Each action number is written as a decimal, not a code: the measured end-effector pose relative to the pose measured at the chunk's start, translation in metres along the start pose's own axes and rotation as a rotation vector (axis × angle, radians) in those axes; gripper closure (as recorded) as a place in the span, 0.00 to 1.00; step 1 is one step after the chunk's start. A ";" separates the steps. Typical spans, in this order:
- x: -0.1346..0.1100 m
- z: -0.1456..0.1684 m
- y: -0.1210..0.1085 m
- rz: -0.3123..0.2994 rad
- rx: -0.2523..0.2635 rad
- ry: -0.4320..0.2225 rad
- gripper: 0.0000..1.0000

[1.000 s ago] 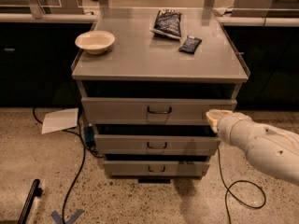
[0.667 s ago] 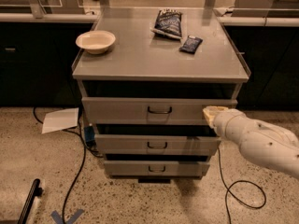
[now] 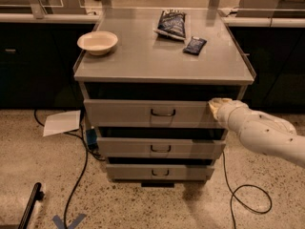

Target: Open top drawer

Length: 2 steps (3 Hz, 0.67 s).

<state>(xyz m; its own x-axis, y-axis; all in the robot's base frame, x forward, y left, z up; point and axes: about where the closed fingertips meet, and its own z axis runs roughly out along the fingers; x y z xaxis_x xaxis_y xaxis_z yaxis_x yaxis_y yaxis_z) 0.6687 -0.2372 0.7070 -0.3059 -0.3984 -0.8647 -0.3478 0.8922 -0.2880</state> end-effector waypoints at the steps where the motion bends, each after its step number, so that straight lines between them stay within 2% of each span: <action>1: -0.014 0.018 -0.016 -0.047 0.029 -0.006 1.00; 2: -0.011 0.022 -0.015 -0.045 0.033 0.007 1.00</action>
Offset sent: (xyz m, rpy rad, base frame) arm 0.0222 -0.0037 0.0082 -0.0393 -0.0237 -0.0037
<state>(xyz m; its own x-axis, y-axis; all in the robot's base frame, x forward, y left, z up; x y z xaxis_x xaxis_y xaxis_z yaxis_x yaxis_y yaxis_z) 0.6973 -0.2418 0.7117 -0.2971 -0.4396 -0.8476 -0.3321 0.8799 -0.3399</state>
